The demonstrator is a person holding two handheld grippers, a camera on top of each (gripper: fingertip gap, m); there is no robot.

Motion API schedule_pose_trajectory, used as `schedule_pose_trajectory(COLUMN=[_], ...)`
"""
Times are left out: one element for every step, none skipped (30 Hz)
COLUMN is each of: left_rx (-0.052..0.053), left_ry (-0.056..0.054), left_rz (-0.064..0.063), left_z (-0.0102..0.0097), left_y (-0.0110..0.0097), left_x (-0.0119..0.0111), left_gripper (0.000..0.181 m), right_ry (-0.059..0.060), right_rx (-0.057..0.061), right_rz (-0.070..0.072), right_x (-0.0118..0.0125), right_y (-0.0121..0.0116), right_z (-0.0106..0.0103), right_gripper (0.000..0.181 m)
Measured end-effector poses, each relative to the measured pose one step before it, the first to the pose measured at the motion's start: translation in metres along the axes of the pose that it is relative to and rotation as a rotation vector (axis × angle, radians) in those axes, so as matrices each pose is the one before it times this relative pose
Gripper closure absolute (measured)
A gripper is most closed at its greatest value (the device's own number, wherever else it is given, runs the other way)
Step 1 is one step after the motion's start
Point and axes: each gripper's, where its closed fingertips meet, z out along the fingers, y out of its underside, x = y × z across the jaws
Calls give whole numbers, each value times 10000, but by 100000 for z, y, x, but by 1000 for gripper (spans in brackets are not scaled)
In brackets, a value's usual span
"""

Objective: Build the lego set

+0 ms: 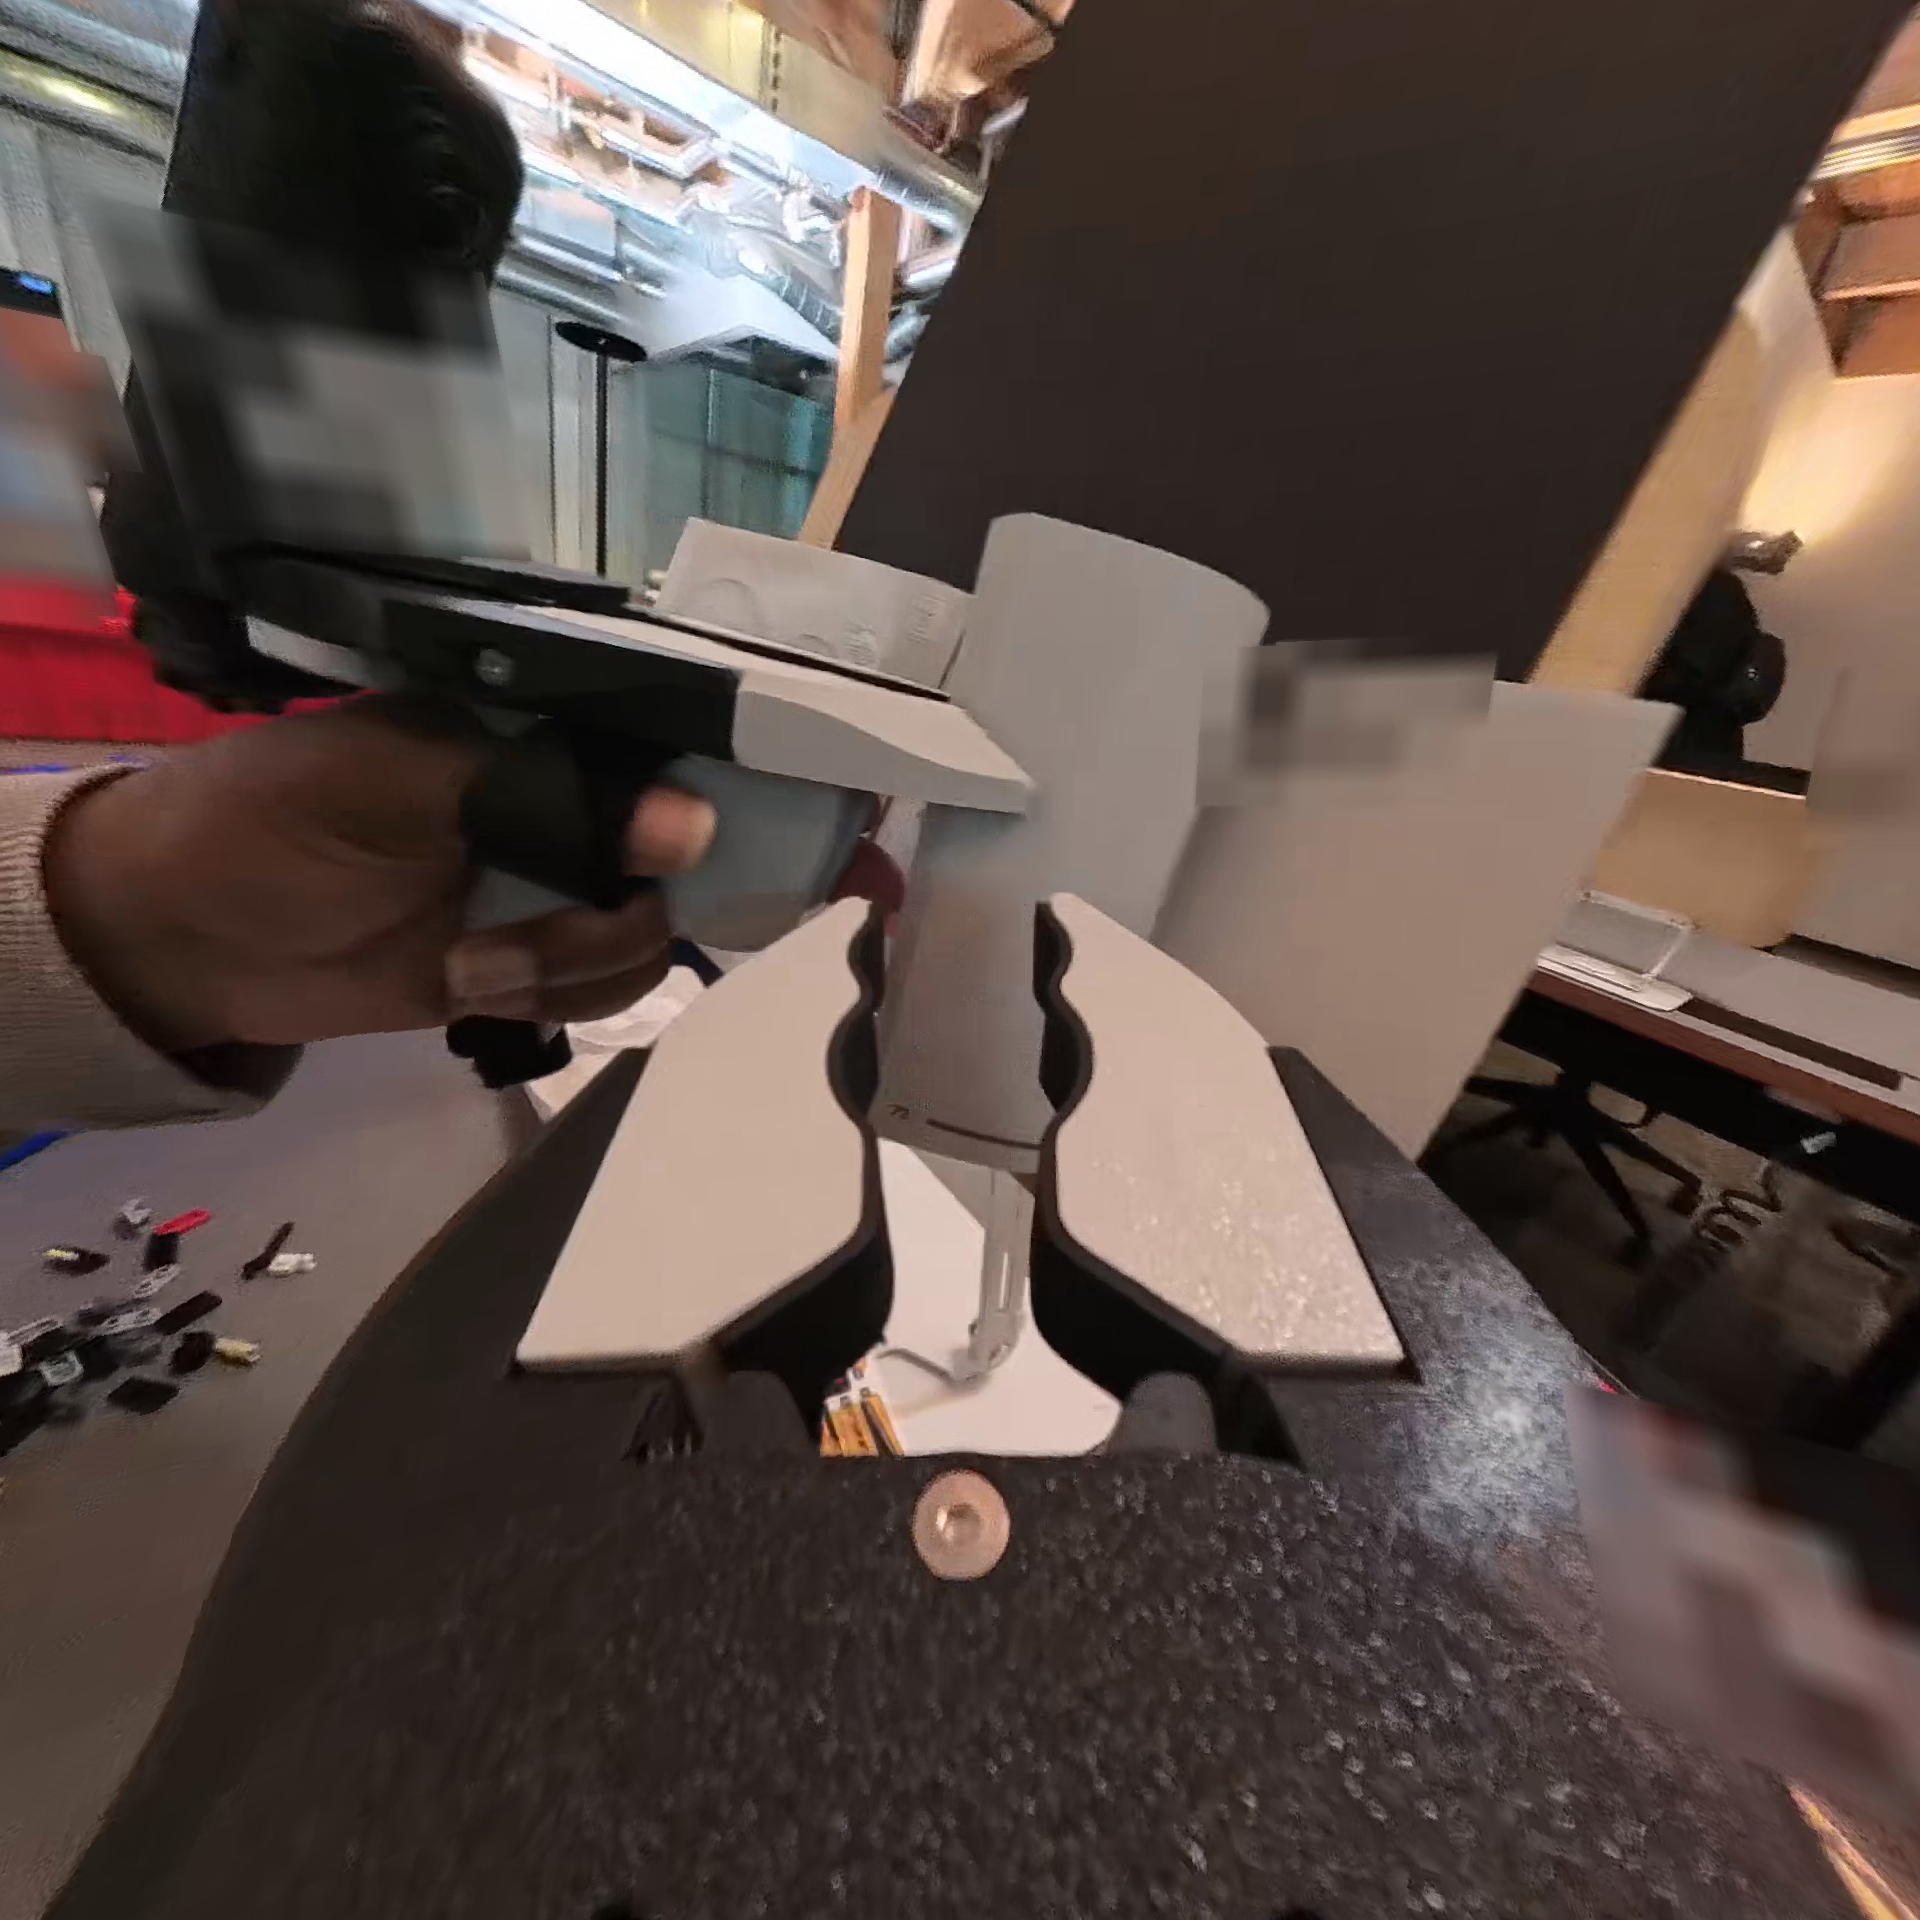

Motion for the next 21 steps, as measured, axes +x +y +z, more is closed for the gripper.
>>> schedule_pose_trajectory(left_rx=[0, -1, -2, -6, -35, -99, -48, 34, 5, -6, -11, -45, -37, -15, -33, -37, 9, 56, 1, -83, -113], left_ry=[-10, -14, 0, 54, 100, 32, -12, 59, 73, 75, 98, 103, 37, 5, 21, 83, 172, 226, 129, 0, -88], left_rz=[23, 50, 38, 7, -15, -20, 8, -14, -47, -56, -70, -63, -29, -13, -33, -45, -40, -11, 36, 105, 140], left_z=[-26, -37, -41, -30, -3, 22, 6, -50, -58, -56, -25, 7, 13, 15, 55, 73, 93, 73, 114, 167, 196], left_y=[2, 4, 5, 9, 54, 153, 100, -20, 26, 48, 81, 130, 140, 122, 131, 115, 8, -93, -53, 60, 121], left_x=[14, 18, 23, 77, 138, 34, -40, 29, 33, 14, 43, 30, -82, -119, -89, 29, 203, 354, 256, 92, -47], left_gripper=[179, 179, 179, 179, 178, 178, 178, 178, 177, 177, 176, 176, 175, 175, 175, 174, 174, 172, 172, 172, 172], right_ry=[90, 106, 16, -4, 119, 187, 186, 144, 26, 15, 52, 49, 53, 1, -25, 24, 19, -30, -63, -63, -51], right_rx=[-132, -59, -33, -40, -172, -188, -19, 46, 11, 36, 89, 125, 79, 33, 19, 32, 61, 62, 38, 14, 19], right_rz=[-130, -126, -33, 53, 56, -31, -71, -16, 80, 127, 119, 116, 124, 112, 76, 35, 49, 105, 135, 117, 76], right_x=[-91, -17, -83, -76, 148, 251, 232, 224, 138, 169, 224, 201, 216, 139, 65, 104, 74, 10, -28, -29, -25], right_y=[213, 185, 185, 189, 353, 355, 103, -9, 19, -27, -102, -161, -137, -84, -51, -43, -64, -60, -19, 13, 10], right_z=[257, 203, 176, 154, 187, 157, 56, -16, -44, -73, -126, -121, -106, -83, -65, -48, -35, -22, 13, 13, 2], right_gripper=[153, 154, 156, 157, 157, 157, 157, 157, 157, 157, 160, 163, 164, 165, 166, 167, 169, 171, 171, 171, 171])
